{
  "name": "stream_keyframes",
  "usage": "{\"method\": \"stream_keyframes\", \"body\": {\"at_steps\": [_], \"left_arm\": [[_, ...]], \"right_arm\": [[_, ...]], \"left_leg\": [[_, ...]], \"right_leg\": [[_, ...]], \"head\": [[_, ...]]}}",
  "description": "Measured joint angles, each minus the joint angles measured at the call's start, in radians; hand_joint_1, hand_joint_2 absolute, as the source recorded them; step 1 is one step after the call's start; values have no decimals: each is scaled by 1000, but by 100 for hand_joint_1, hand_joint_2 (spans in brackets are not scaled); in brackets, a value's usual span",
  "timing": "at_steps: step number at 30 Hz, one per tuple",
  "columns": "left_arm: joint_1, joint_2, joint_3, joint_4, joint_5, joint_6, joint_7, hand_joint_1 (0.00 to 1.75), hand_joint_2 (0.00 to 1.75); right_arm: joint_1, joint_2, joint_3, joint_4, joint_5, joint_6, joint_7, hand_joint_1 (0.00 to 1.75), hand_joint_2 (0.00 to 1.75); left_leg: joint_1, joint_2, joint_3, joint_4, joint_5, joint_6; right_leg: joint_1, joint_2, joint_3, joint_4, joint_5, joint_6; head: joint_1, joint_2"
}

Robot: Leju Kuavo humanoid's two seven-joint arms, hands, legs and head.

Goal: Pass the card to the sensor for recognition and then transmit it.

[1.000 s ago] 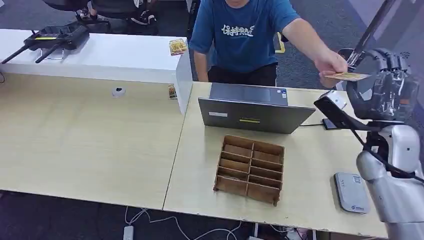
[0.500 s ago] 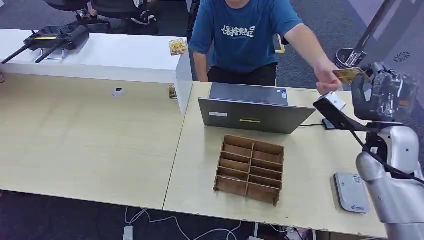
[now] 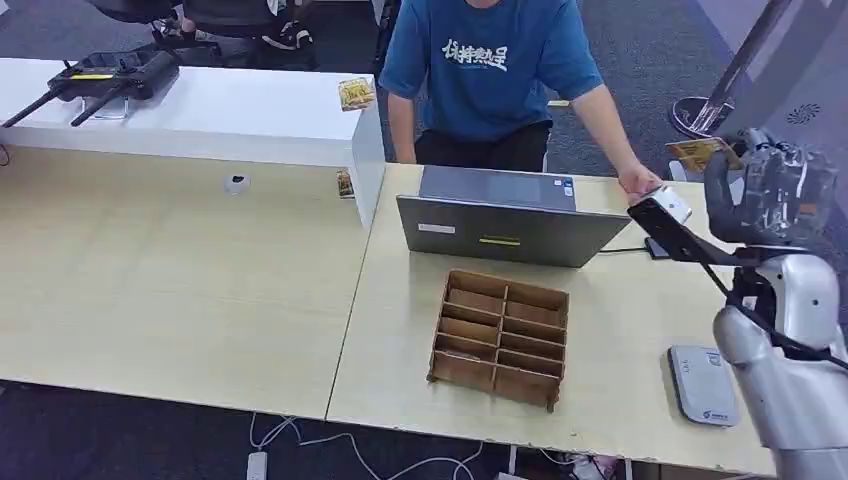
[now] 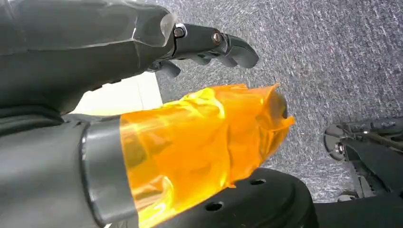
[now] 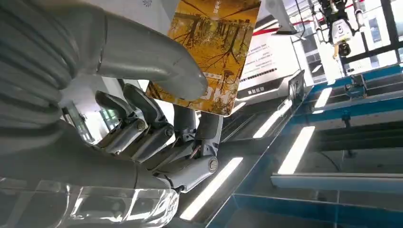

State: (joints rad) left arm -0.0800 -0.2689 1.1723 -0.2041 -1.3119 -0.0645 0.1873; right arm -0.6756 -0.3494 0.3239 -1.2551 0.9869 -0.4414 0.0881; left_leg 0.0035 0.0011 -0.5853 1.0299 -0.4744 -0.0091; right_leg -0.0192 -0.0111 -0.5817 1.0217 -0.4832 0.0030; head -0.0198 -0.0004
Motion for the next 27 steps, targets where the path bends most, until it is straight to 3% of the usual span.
{"method": "stream_keyframes", "body": {"at_steps": [6, 12, 14, 18, 27], "left_arm": [[0, 0, 0, 0, 3, 0, 0, 0, 0], [1, 0, 0, 0, 8, 2, -2, 0, 0], [0, -1, 0, 0, 12, 5, -3, 0, 0], [0, -1, 0, 0, 29, 14, -11, 0, 0], [2, 0, 0, 0, 41, 13, -12, 0, 0]], "right_arm": [[5, -8, 0, 0, -5, 2, 0, 175, 175], [10, -8, -15, -1, -141, 26, -11, 175, 175], [12, -3, -29, -1, -234, 37, -13, 175, 175], [-3, 26, -91, 32, -648, 108, -18, 175, 175], [-44, -4, -166, 155, -842, 101, -40, 175, 175]], "left_leg": [[0, 0, 0, 0, 0, 0], [0, 0, 0, 0, 0, 0], [0, 0, 0, 0, 0, 0], [0, 0, -1, 0, 0, 0], [0, -2, -1, 1, 0, 0]], "right_leg": [[0, 0, 0, 0, 0, 0], [0, 0, 0, 0, 0, 0], [0, 0, 0, 0, 0, 0], [0, -1, 0, 0, 0, 0], [0, -1, 0, 0, 0, 1]], "head": [[0, 0], [0, 0], [0, 0], [0, 0], [0, 0]]}}
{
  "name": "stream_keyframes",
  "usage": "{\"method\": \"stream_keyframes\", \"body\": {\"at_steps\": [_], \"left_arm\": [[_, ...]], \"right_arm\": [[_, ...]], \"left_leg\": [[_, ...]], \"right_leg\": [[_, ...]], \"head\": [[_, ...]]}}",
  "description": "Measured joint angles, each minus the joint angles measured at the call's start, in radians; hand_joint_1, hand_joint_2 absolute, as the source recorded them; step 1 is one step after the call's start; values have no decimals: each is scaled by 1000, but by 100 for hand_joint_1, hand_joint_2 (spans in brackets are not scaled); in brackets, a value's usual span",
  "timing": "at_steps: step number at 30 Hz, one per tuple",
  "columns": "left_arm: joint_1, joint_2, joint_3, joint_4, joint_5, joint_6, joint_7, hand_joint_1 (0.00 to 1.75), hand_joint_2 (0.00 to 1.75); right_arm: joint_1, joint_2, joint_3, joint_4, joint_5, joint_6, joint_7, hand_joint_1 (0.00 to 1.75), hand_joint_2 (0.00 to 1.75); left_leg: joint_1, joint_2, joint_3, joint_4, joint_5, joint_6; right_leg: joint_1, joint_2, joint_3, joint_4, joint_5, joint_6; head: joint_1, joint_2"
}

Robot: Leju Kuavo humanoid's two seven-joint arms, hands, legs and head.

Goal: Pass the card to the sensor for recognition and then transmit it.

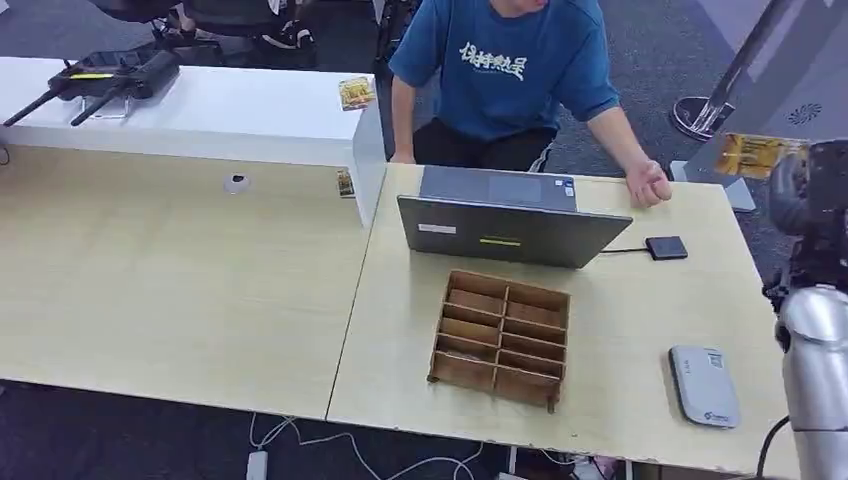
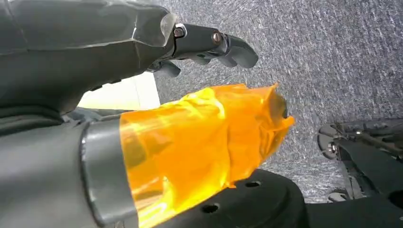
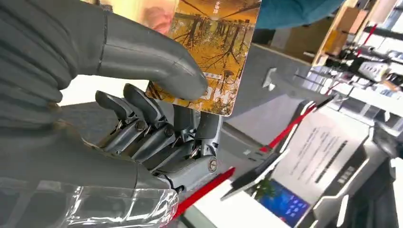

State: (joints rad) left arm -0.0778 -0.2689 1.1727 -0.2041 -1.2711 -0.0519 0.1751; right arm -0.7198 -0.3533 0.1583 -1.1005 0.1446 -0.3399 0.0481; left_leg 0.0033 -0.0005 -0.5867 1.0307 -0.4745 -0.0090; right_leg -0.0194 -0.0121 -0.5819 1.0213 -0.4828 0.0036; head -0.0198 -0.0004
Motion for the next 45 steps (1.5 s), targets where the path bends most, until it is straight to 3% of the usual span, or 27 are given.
{"method": "stream_keyframes", "body": {"at_steps": [11, 24, 31, 37, 45], "left_arm": [[0, 0, 1, 0, 21, 1, -8, 0, 0], [1, -1, 19, 0, 42, 13, -14, 0, 0], [1, -1, 26, 0, 46, 18, -14, 0, 0], [1, -2, 26, 0, 48, 19, -15, 0, 0], [1, -2, 35, 0, 61, 24, -17, 0, 0]], "right_arm": [[34, -82, -70, 66, -61, -6, -10, 175, 175], [217, -179, -183, 66, -120, 39, -36, 175, 175], [345, -209, -261, 24, -164, 73, -50, 175, 175], [381, -217, -287, 8, -164, 76, -48, 175, 175], [505, -223, -333, -69, -211, 140, -53, 175, 175]], "left_leg": [[0, 0, 0, 0, 0, 0], [0, -1, -1, 0, -1, 1], [0, -1, -2, 0, -1, 1], [0, 0, -1, 0, -1, 1], [0, -1, -2, 0, -1, 1]], "right_leg": [[0, 0, -1, -1, 0, 0], [0, -2, -1, -1, 0, 0], [0, -1, -1, -1, 0, 0], [0, -1, -1, -1, 0, 0], [0, -1, -1, -1, 0, 0]], "head": [[0, 0], [0, 0], [0, 0], [0, 0], [0, 0]]}}
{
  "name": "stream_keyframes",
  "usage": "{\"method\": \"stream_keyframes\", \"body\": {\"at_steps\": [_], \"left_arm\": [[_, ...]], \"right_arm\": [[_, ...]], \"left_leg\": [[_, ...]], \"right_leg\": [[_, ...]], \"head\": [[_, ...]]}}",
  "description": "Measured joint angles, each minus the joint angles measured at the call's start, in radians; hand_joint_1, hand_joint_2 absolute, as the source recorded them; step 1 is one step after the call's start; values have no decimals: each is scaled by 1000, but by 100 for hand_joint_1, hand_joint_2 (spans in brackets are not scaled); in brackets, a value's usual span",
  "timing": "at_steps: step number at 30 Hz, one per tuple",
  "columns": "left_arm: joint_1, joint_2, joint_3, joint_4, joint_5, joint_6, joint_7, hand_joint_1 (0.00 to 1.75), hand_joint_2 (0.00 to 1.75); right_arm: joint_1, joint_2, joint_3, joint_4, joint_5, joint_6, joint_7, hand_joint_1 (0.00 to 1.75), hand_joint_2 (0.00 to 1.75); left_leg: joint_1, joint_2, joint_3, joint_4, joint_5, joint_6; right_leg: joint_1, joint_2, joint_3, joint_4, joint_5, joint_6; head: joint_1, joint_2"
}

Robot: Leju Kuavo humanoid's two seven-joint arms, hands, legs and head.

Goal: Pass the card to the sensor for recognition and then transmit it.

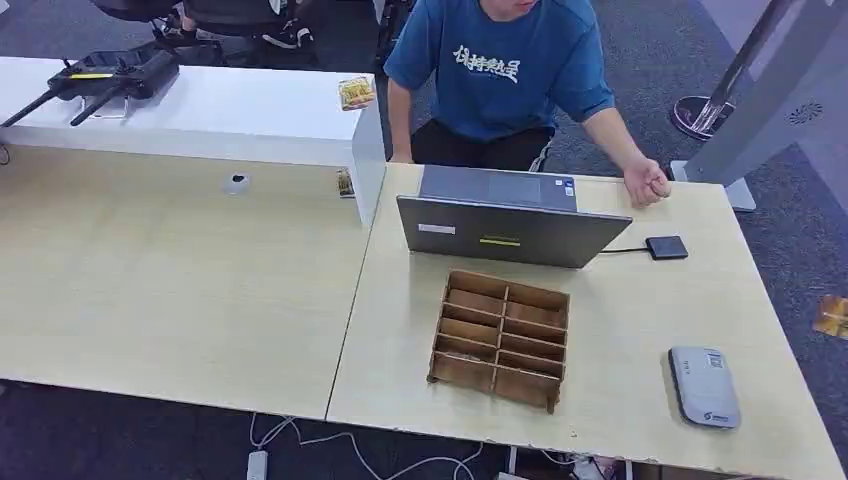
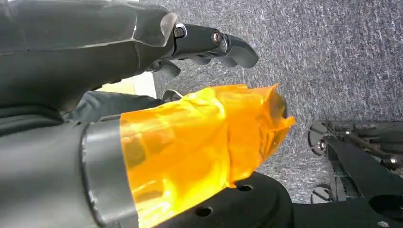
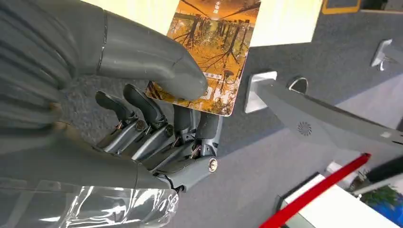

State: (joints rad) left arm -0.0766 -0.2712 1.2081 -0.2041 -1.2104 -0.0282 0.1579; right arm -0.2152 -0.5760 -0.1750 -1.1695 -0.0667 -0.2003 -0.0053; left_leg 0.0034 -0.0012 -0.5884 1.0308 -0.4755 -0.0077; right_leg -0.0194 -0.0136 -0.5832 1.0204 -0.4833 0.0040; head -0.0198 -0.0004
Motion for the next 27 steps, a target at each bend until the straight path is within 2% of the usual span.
{"method": "stream_keyframes", "body": {"at_steps": [8, 14, 27], "left_arm": [[0, -1, 14, 0, 6, 9, -2, 0, 0], [0, -4, 15, 0, 8, 11, -3, 0, 0], [0, -5, 15, 1, 7, 15, -4, 0, 0]], "right_arm": [[120, 0, -49, -61, -26, 32, -7, 175, 175], [187, 12, -55, -79, -30, 57, -8, 175, 175], [235, 58, -57, -73, -26, 91, -12, 175, 175]], "left_leg": [[0, 0, 0, 0, -1, 1], [0, 1, 0, 0, -1, 1], [0, 2, 0, 0, -1, 1]], "right_leg": [[0, 0, 0, 0, 0, 0], [0, 0, 0, 0, 0, 0], [0, 1, 0, 0, -1, 0]], "head": [[0, 0], [0, 0], [0, 0]]}}
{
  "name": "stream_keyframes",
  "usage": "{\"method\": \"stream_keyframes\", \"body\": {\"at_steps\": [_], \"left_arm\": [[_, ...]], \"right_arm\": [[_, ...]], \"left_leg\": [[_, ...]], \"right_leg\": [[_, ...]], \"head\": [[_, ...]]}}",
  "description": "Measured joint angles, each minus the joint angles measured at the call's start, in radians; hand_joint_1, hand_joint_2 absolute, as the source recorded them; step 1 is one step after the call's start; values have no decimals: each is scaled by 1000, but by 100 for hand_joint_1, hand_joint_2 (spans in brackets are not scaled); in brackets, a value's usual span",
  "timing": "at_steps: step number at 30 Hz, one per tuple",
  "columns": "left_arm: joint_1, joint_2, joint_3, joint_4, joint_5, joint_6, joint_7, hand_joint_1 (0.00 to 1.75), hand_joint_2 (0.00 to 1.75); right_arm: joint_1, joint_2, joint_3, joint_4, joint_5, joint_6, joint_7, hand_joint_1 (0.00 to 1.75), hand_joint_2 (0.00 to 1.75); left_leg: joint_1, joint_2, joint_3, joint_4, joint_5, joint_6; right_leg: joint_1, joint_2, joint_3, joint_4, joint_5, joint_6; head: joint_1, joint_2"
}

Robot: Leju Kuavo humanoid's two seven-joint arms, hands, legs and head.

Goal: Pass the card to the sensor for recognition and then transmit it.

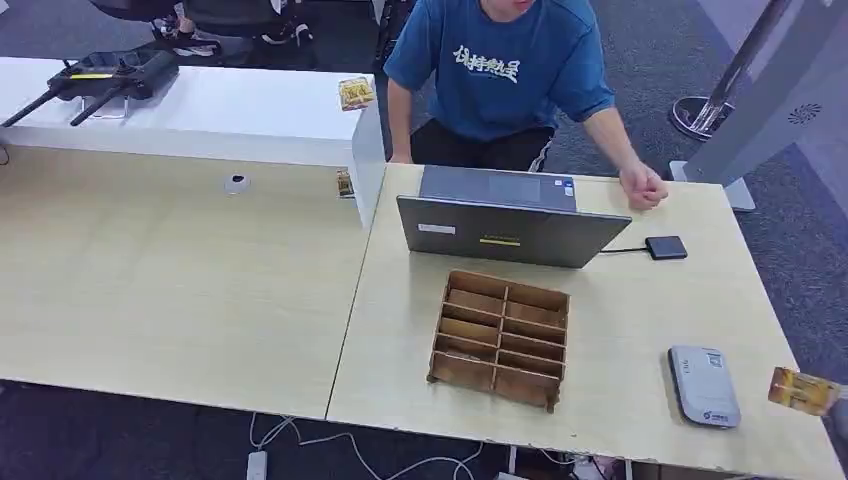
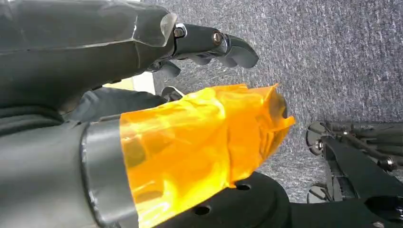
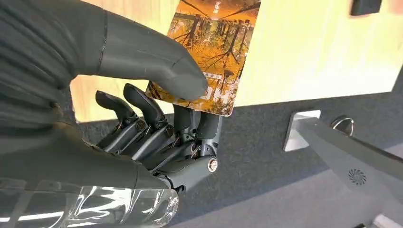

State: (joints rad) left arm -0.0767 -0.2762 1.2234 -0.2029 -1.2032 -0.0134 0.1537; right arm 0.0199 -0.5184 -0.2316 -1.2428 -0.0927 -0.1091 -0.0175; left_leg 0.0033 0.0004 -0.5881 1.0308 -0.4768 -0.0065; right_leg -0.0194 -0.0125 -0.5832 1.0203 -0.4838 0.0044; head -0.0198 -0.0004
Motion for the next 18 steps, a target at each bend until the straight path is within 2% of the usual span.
{"method": "stream_keyframes", "body": {"at_steps": [8, 18], "left_arm": [[0, 0, 0, 5, -8, 0, 0, 0, 0], [0, 0, 0, 6, -16, -5, 0, 0, 0]], "right_arm": [[-7, 20, 5, 26, 12, 13, -3, 175, 175], [-66, 62, 50, 81, 42, 6, -2, 175, 175]], "left_leg": [[0, 0, 0, 0, 0, 0], [0, 0, 0, 0, 0, 0]], "right_leg": [[0, 0, 0, 0, 0, 0], [0, 0, 0, 0, 0, 0]], "head": [[0, 0], [0, 0]]}}
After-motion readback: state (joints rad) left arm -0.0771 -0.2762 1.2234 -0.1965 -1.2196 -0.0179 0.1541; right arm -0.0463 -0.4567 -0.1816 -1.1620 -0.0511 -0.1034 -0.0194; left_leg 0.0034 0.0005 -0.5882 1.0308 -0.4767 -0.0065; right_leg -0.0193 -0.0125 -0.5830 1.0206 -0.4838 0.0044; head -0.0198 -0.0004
